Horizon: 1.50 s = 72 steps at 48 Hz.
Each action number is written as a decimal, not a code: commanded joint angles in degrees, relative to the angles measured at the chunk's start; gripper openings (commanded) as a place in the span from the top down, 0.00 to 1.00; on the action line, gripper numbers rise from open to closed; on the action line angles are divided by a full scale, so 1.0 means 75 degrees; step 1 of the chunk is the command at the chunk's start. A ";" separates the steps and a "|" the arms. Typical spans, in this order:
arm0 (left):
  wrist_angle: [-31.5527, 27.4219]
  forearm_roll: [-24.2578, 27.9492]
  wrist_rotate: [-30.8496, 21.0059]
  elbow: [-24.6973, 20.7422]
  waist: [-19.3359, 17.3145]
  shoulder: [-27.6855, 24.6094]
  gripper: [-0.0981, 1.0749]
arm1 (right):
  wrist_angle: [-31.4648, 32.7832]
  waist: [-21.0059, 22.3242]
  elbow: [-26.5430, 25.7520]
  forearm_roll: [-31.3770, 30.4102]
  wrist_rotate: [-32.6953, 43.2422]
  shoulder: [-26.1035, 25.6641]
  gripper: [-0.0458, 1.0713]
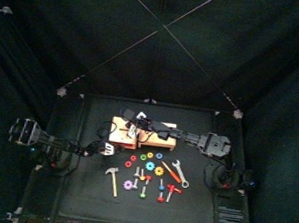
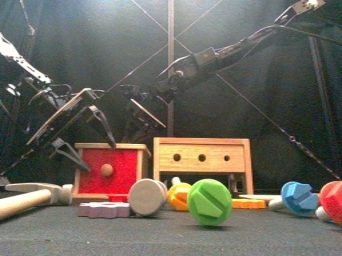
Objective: Open drawer
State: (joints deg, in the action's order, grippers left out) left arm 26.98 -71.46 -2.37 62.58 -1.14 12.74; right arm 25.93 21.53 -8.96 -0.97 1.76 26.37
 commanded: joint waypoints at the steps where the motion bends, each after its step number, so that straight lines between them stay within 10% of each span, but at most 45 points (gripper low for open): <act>1: 0.0035 -0.0082 0.0012 -0.0176 -0.0070 -0.0070 0.08 | 0.0012 0.0035 -0.0141 -0.0023 0.0000 -0.0152 0.94; 42: 0.0082 -0.0223 0.0035 -0.0633 -0.0305 -0.0973 0.09 | 0.0035 -0.0012 -0.0141 -0.0023 -0.0023 -0.0152 0.94; 72: -0.0023 -0.0270 0.0012 -0.0680 -0.0305 -0.0996 0.39 | 0.0176 -0.0059 -0.0152 -0.0035 -0.0023 -0.0152 0.94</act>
State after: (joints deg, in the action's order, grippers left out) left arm 26.72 -73.13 -2.37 58.62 -3.52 4.92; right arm 26.98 21.09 -9.14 -1.32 1.67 26.37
